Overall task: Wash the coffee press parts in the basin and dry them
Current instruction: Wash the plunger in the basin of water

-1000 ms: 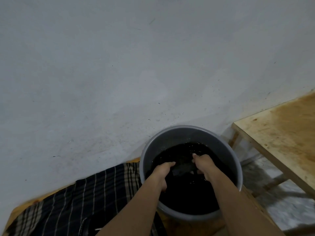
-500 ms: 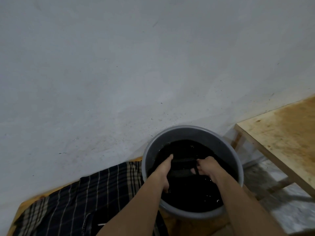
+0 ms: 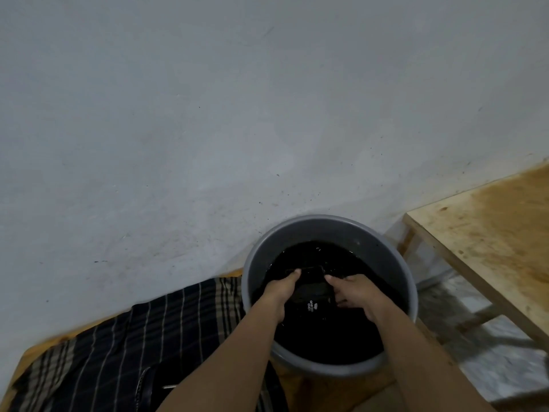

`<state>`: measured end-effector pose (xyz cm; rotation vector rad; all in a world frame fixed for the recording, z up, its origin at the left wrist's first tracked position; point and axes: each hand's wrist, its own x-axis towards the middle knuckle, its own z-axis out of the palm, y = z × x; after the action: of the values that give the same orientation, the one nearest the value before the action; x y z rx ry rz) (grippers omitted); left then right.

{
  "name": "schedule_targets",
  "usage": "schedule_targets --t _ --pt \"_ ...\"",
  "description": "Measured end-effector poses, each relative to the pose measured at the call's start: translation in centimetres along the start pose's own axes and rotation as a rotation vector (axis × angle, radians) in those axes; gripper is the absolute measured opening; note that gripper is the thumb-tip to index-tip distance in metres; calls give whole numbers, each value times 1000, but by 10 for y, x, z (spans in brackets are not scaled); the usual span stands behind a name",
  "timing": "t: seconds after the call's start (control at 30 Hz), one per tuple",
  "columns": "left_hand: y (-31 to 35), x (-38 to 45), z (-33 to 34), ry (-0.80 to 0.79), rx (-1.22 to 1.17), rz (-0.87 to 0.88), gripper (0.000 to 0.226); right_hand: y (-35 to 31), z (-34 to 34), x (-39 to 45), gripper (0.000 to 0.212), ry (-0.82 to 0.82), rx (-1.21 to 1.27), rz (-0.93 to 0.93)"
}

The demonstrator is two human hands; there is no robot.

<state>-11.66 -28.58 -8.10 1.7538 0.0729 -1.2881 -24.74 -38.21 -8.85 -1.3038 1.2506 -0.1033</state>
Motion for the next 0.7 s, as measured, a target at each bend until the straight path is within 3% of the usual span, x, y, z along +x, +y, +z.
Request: schedule_targets --t 0.07,0.13,0.3,0.47,0.57,0.7 --pt "-4 0 4 -6 -55 60 72 5 6 10 39 85 -51 24" --pt "-9 -5 7 18 -9 116 80 7 8 20 46 67 -83 48" --pt "-6 -7 2 192 31 86 50 1 11 -4 27 -71 70 63" --pt "-7 -21 3 12 118 14 56 4 16 0 56 140 47 142" --pt "-10 -22 7 85 198 218 60 -1 17 -9 49 94 226 214" --pt "5 -34 8 220 617 511 79 -3 20 -19 42 40 439 224"
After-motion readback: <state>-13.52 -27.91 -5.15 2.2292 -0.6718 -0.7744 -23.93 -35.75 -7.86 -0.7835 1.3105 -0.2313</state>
